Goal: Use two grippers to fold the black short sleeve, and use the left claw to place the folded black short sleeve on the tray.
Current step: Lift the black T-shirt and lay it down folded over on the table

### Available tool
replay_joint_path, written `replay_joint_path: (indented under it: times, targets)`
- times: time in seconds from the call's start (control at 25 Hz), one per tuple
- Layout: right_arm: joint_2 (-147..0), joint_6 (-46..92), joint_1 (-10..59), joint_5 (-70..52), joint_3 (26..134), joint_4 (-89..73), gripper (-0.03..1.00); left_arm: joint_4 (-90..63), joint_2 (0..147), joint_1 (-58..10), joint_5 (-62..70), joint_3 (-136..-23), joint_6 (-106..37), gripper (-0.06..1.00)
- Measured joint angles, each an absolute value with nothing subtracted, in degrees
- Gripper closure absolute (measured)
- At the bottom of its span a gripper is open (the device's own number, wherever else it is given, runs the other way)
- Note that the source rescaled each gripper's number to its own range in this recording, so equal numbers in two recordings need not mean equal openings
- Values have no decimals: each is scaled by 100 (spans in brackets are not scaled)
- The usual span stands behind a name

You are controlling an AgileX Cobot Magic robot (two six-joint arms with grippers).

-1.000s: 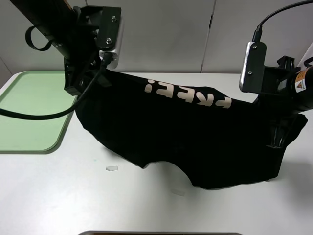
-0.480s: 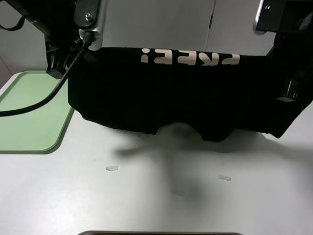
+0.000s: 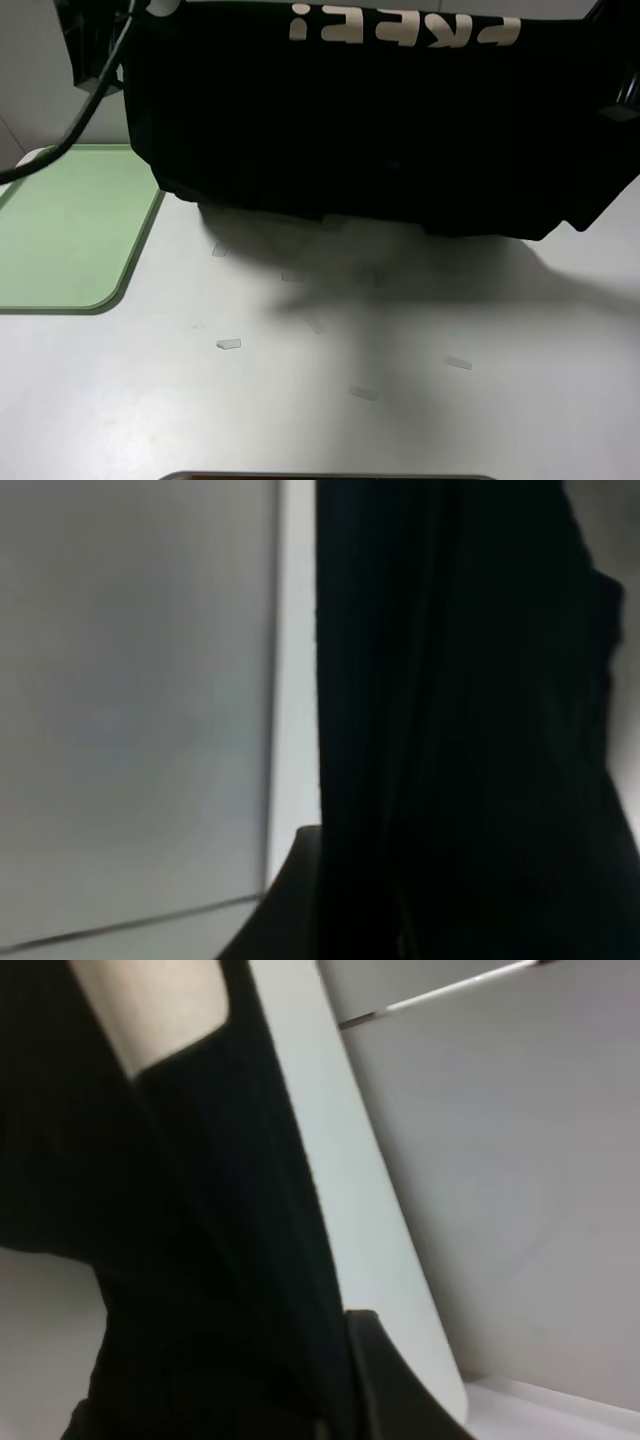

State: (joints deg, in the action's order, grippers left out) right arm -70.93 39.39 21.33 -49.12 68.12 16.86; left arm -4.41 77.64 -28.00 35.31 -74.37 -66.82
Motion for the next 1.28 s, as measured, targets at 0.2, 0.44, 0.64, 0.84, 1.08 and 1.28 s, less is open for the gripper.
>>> replay_joint_path:
  times: [0.2,0.44,0.64,0.84,1.08,1.28]
  targets:
    - [-7093,3939,2133,-5158,7273,1700,97,-435,7648,-2800,3124,-7432,-6682,92]
    - [-7093,3939,2133,-5536,7863,1705,97,-425,7414,-2811,2717,-7432,-6682,92]
    - [-7081,3939,2145,-5775,8282,1674,97,-425,7223,-2823,2655,-7432,-6682,92]
    - [-6829,3939,2151,-5870,8371,1565,97,-451,7029,-2828,2599,-7432,-6682,92]
    - [-6363,3939,2151,-6030,8390,1366,97,-531,6814,-2841,2573,-7432,-6682,92]
    - [-6028,3939,2151,-6333,8390,1125,97,-627,6618,-2852,2607,-7432,-6657,92]
